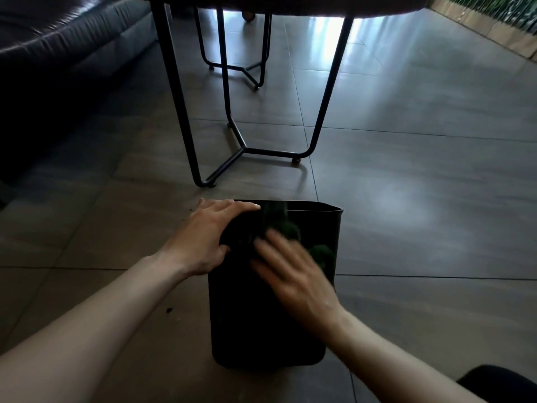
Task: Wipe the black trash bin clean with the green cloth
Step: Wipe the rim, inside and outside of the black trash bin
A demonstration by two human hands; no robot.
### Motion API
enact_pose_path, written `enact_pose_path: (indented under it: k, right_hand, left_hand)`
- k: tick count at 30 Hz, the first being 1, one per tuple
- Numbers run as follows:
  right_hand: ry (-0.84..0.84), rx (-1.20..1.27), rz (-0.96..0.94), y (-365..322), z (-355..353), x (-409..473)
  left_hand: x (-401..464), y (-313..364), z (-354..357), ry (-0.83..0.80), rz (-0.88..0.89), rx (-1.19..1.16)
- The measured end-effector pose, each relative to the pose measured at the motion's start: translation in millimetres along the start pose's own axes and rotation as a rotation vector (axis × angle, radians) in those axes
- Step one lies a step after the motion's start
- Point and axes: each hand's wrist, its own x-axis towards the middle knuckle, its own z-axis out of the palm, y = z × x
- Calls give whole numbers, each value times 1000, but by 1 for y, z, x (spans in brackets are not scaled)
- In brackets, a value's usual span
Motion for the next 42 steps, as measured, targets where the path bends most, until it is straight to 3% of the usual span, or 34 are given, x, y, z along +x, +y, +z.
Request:
enact_pose_path:
  k: [3,6,8,11,13,15,19,21,27,31,35,39,42]
  right_hand:
    - [-198,-66,-361,-17,12,-47]
    - [-260,-110,-455,-1,3,-57]
    - [-191,-120,-298,18,-9,-42]
    - [-47,-69,84,39,-27,-8]
    - [-1,-39,209,34,-26,5]
    - [-27,-48,116,19,-17,-1]
    - [-216,-85,-328,-7,-4,-45]
    - [-252,-95,-382,-2,-9,-50]
    - [-18,-19,172,33,-36,-1]
    - [-56,-78,136,14,-36,-4]
    - [-162,21,77,9,-57,-11]
    - [24,111,535,56,-112,1]
    - [-20,82,816,111,-145,3]
  left_hand:
    - [1,-3,1,3,-5,1]
    - [1,-3,2,16,5,6]
    - [3,-4,3,22,5,4]
    - [5,-3,2,24,7,-2]
    - [6,-3,2,23,9,13]
    - [6,-3,1,16,11,30]
    - [5,-4,2,6,16,40]
    - [4,-4,3,15,18,35]
    - [4,1,1,30,20,22]
    - [-1,4,-1,14,18,40]
    - [-5,6,-4,0,39,53]
    - [-12,9,-6,12,99,65]
    - [-16,8,-7,-27,158,55]
